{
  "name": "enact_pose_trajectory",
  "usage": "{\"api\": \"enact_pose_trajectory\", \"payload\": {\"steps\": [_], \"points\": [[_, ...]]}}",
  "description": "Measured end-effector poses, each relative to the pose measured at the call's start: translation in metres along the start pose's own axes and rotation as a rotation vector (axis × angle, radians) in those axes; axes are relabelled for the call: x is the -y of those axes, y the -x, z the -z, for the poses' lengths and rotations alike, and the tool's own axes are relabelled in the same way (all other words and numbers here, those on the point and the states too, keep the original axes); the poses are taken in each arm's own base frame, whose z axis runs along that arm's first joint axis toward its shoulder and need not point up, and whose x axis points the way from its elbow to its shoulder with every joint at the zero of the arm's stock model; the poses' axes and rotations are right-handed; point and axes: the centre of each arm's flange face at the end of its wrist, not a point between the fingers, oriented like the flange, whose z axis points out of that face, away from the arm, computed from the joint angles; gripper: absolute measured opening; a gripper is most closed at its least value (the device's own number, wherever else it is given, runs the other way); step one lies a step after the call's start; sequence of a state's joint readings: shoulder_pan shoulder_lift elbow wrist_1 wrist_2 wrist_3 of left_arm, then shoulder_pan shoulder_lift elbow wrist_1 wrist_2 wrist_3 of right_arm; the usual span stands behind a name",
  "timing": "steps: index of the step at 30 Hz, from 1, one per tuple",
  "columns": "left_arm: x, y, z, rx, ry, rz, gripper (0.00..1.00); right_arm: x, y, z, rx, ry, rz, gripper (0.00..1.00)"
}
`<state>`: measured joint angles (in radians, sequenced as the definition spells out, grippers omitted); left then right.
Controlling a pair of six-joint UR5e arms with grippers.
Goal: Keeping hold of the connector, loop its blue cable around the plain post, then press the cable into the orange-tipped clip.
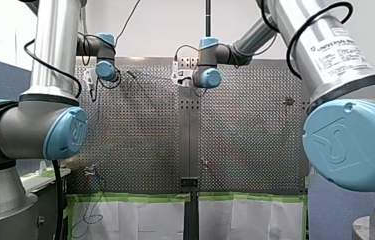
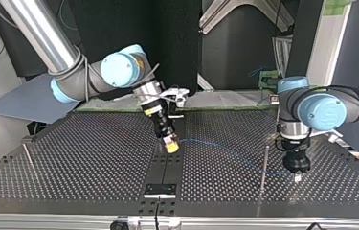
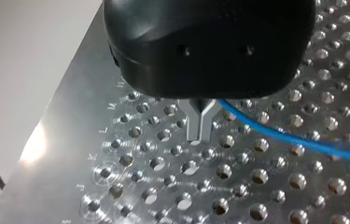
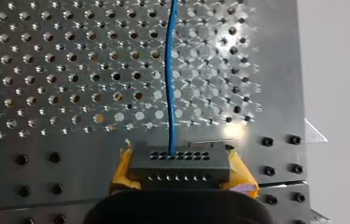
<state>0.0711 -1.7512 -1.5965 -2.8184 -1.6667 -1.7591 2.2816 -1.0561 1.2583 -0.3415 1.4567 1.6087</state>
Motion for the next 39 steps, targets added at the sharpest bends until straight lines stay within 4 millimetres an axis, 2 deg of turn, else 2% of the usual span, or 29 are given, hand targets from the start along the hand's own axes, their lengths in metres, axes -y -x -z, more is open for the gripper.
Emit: {"api": "enact_pose_trajectory", "payload": {"steps": [9,10,11,12,13,14,15,16,18,20,21,23,24,25,26,39], "points": [[0.002,-0.017,-0.002,-0.04,-0.013,0.007,0.0,0.001,0.016,-0.002,0.073,0.0,-0.003,0.0],[0.002,-0.018,-0.002,-0.041,-0.012,0.007,0.14,0.001,0.018,-0.002,0.079,0.0,-0.003,0.0],[0.002,-0.018,-0.002,-0.042,-0.012,0.006,0.23,0.002,0.021,-0.002,0.086,0.0,-0.003,0.0],[0.002,-0.019,-0.001,-0.044,-0.011,0.005,0.23,0.002,0.023,-0.002,0.091,0.0,-0.003,0.0],[0.002,-0.02,-0.001,-0.045,-0.011,0.004,0.35,0.003,0.025,-0.002,0.096,-0.001,-0.002,0.0],[0.003,-0.021,0.0,-0.047,-0.011,0.004,0.41,0.003,0.029,-0.002,0.102,-0.002,-0.002,0.0],[0.003,-0.023,0.001,-0.047,-0.012,0.004,0.41,0.004,0.031,-0.002,0.106,-0.002,-0.002,0.0],[0.003,-0.024,0.001,-0.045,-0.012,0.005,0.45,0.004,0.034,-0.002,0.111,-0.002,-0.002,0.0],[0.001,-0.026,0.001,-0.042,-0.012,0.01,0.45,0.004,0.042,-0.002,0.125,-0.003,-0.002,0.0],[0.001,-0.027,0.001,-0.04,-0.014,0.022,0.55,0.005,0.051,-0.003,0.141,-0.003,-0.002,0.0],[0.0,-0.028,0.001,-0.039,-0.015,0.029,0.55,0.005,0.055,-0.003,0.148,-0.003,-0.002,0.0],[0.0,-0.03,0.002,-0.038,-0.019,0.037,0.78,0.005,0.064,-0.003,0.161,-0.002,-0.002,0.0],[-0.001,-0.031,0.002,-0.037,-0.023,0.042,0.78,0.004,0.067,-0.003,0.166,-0.002,-0.002,0.0],[0.0,-0.031,0.002,-0.036,-0.028,0.045,0.95,0.004,0.07,-0.003,0.171,-0.002,-0.002,0.0],[0.0,-0.032,0.002,-0.035,-0.033,0.047,1.0,0.005,0.075,-0.003,0.178,-0.003,-0.002,0.0],[0.002,-0.036,0.005,-0.053,-0.032,0.055,1.0,0.006,0.106,0.001,0.235,-0.005,0.0,0.0]]}}
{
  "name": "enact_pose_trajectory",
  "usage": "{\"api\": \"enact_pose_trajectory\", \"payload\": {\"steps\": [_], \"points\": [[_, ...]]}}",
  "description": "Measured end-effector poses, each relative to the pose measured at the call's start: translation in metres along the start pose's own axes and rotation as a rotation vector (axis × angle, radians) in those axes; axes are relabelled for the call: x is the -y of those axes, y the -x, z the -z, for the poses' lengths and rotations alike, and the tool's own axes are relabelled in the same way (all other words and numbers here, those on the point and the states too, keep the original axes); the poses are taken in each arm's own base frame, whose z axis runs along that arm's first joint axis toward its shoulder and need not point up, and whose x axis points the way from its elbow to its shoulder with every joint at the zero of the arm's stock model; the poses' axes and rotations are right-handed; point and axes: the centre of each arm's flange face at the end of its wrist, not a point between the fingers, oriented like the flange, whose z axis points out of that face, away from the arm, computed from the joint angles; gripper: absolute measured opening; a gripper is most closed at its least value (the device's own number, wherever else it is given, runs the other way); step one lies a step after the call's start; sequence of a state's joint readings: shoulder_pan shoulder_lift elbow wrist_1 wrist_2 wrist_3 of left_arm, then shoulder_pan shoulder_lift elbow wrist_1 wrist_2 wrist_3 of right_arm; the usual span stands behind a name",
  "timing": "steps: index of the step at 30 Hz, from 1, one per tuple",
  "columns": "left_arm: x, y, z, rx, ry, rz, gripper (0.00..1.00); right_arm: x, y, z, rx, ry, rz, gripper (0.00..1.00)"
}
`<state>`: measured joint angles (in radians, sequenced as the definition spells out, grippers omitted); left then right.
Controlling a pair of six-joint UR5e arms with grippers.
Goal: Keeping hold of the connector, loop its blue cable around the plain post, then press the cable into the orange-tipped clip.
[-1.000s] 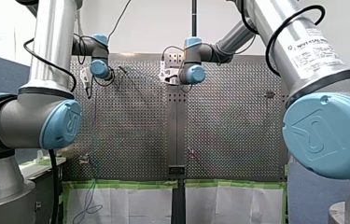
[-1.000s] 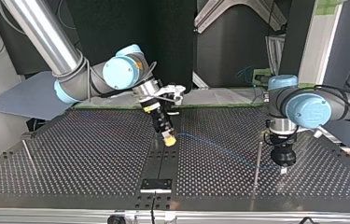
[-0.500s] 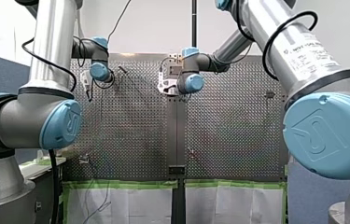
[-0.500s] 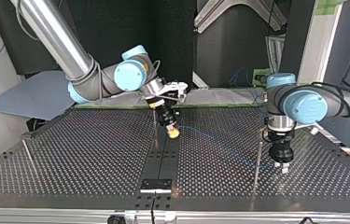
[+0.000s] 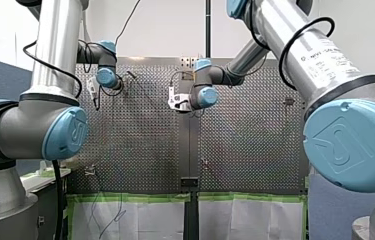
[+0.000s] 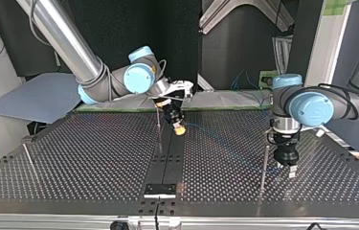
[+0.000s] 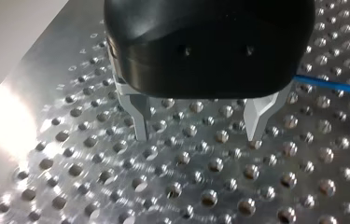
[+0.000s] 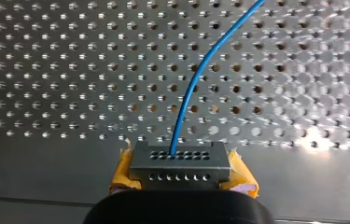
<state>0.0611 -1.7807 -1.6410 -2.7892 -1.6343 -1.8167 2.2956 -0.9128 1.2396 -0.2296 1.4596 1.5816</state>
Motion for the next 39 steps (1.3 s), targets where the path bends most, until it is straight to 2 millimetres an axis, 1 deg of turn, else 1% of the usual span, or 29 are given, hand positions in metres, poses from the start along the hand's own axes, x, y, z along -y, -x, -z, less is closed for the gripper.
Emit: {"api": "enact_pose_trajectory", "payload": {"steps": [4,9,13,20,28,34,39], "points": [[0.0,-0.005,-0.001,-0.014,-0.003,0.005,1.0,-0.001,0.017,-0.003,0.024,0.003,0.006,0.0],[-0.004,-0.024,-0.004,-0.055,0.012,-0.002,1.0,-0.004,0.047,-0.01,0.052,0.007,0.008,0.0],[-0.006,-0.032,-0.005,-0.072,0.023,-0.013,1.0,-0.005,0.073,-0.015,0.08,0.012,0.012,0.0],[-0.007,-0.033,-0.005,-0.074,0.033,-0.021,1.0,-0.005,0.119,-0.021,0.129,0.017,0.018,0.0],[-0.007,-0.034,-0.005,-0.074,0.035,-0.016,1.0,-0.003,0.172,-0.024,0.192,0.029,0.028,0.0],[-0.006,-0.034,-0.005,-0.074,0.031,-0.015,1.0,-0.005,0.215,-0.022,0.244,0.056,0.04,0.0],[-0.006,-0.034,-0.005,-0.074,0.03,-0.015,1.0,-0.009,0.256,-0.013,0.281,0.071,0.038,0.0]]}}
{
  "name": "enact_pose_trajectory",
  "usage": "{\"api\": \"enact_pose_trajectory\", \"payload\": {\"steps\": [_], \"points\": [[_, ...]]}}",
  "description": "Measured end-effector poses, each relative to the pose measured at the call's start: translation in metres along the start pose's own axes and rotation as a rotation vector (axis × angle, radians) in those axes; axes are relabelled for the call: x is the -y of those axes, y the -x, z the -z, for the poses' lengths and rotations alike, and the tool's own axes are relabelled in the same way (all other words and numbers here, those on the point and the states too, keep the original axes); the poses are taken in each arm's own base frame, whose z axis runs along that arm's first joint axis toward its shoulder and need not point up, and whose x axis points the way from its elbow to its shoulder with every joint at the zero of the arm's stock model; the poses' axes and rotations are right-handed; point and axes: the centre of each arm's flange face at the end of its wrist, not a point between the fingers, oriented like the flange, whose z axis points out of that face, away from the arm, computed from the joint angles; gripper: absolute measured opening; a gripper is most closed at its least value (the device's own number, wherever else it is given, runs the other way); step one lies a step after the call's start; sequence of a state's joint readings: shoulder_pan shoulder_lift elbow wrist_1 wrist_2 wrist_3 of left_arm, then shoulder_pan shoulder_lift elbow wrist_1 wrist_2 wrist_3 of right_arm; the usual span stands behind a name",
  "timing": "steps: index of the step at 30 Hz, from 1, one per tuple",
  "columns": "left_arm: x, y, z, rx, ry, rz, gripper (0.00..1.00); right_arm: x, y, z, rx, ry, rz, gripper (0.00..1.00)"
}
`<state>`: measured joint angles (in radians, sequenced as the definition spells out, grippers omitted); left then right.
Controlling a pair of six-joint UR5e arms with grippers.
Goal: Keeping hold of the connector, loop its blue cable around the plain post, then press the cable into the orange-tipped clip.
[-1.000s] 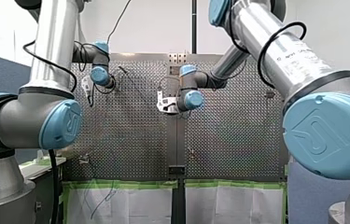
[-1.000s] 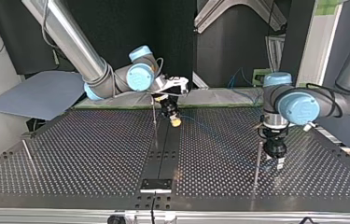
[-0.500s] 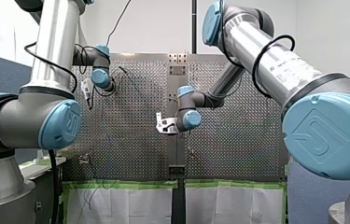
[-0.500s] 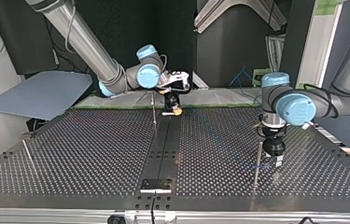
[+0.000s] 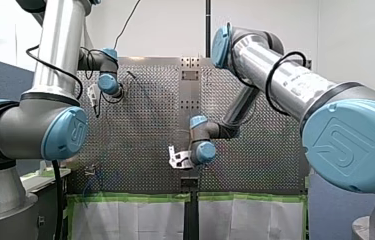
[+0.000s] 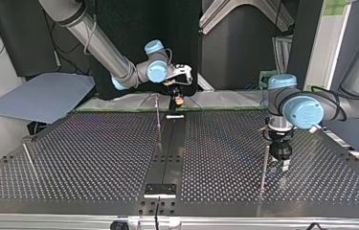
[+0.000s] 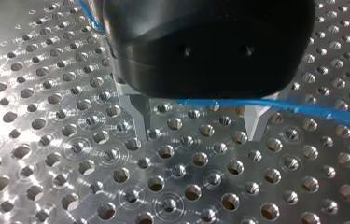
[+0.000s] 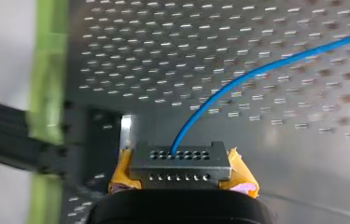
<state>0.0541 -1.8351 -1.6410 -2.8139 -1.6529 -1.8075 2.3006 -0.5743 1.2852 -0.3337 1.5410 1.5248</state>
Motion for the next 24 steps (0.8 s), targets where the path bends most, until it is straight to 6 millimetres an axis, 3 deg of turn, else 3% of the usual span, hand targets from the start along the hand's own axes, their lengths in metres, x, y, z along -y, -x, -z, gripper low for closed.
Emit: {"api": "enact_pose_trajectory", "payload": {"steps": [10,24], "points": [[0.003,-0.001,0.001,-0.004,-0.004,0.001,1.0,-0.012,0.071,-0.01,0.059,0.054,-0.005,0.0],[0.003,-0.001,0.001,-0.003,-0.002,0.002,1.0,-0.044,0.166,-0.013,0.15,0.137,-0.025,0.0]]}}
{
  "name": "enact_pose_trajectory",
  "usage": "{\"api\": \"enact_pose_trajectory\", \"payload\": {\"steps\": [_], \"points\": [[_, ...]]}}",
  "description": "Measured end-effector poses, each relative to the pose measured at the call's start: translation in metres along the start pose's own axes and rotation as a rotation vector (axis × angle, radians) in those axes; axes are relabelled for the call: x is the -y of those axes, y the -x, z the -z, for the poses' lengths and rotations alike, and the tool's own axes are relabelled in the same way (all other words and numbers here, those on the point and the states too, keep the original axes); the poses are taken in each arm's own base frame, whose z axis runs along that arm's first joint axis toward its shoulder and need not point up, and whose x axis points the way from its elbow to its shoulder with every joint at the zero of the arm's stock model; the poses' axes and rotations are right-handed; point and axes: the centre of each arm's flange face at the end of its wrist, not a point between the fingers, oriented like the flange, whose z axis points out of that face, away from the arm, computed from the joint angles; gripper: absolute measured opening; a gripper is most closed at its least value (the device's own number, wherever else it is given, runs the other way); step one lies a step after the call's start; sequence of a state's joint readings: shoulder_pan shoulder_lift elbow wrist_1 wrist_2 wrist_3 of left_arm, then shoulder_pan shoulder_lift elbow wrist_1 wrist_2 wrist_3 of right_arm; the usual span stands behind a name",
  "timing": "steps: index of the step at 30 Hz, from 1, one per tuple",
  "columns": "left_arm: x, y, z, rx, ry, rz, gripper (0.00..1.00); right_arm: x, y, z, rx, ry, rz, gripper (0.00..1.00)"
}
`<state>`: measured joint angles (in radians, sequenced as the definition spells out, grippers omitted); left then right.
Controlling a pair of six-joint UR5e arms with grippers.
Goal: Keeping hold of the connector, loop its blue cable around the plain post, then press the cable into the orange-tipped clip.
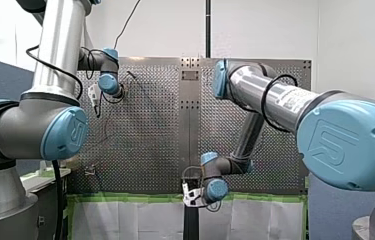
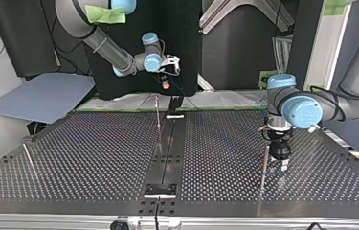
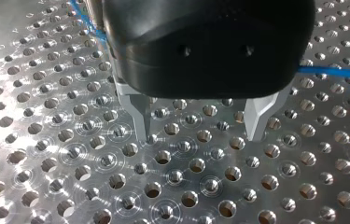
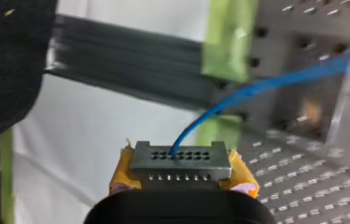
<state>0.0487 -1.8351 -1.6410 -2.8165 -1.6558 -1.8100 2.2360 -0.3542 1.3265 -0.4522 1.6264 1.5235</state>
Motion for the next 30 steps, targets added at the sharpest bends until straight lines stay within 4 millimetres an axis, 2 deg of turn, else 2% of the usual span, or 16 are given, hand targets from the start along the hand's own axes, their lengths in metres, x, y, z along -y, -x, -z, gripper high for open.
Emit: {"api": "enact_pose_trajectory", "payload": {"steps": [11,22,30], "points": [[0.0,0.0,0.0,0.0,0.0,0.002,1.0,-0.027,0.039,0.0,0.032,0.062,-0.034,0.0],[0.0,0.0,0.0,-0.002,0.003,0.002,1.0,-0.051,0.056,0.002,0.016,0.096,-0.069,0.0],[0.001,-0.001,0.001,-0.003,0.001,0.003,1.0,-0.06,0.1,-0.001,0.056,0.114,-0.076,0.0]]}}
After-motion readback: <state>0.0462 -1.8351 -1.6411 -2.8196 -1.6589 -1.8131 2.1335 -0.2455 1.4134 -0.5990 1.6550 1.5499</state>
